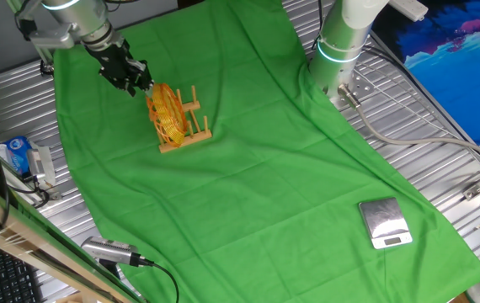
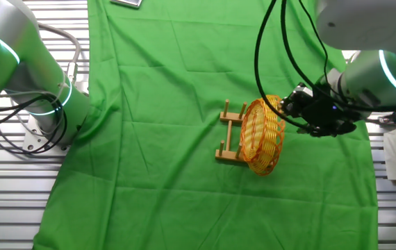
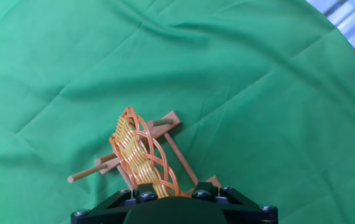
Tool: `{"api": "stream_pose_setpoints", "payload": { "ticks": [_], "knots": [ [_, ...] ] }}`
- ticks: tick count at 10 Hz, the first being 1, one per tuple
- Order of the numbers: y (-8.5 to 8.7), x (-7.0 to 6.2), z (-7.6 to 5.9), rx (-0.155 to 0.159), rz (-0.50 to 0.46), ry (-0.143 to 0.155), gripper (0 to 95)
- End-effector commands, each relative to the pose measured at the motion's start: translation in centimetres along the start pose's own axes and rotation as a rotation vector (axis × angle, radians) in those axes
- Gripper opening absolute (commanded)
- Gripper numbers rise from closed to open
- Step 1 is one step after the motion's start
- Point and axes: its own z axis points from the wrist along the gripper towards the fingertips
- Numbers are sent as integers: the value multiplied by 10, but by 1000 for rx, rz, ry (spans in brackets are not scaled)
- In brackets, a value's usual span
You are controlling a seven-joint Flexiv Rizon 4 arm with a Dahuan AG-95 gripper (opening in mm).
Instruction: Take the dish off the dish rack
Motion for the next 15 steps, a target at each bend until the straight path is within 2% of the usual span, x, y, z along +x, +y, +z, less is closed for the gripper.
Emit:
{"api": "stream_pose_setpoints", "payload": {
  "ticks": [1,5,10,11,15],
  "knots": [
    [-3,-1,2,-48,-20,-9,380],
    [-5,0,5,-65,-43,4,380],
    [-4,2,10,-70,-63,3,380],
    [-3,3,11,-70,-64,3,570],
    [1,3,20,-71,-69,0,570]
  ]
}}
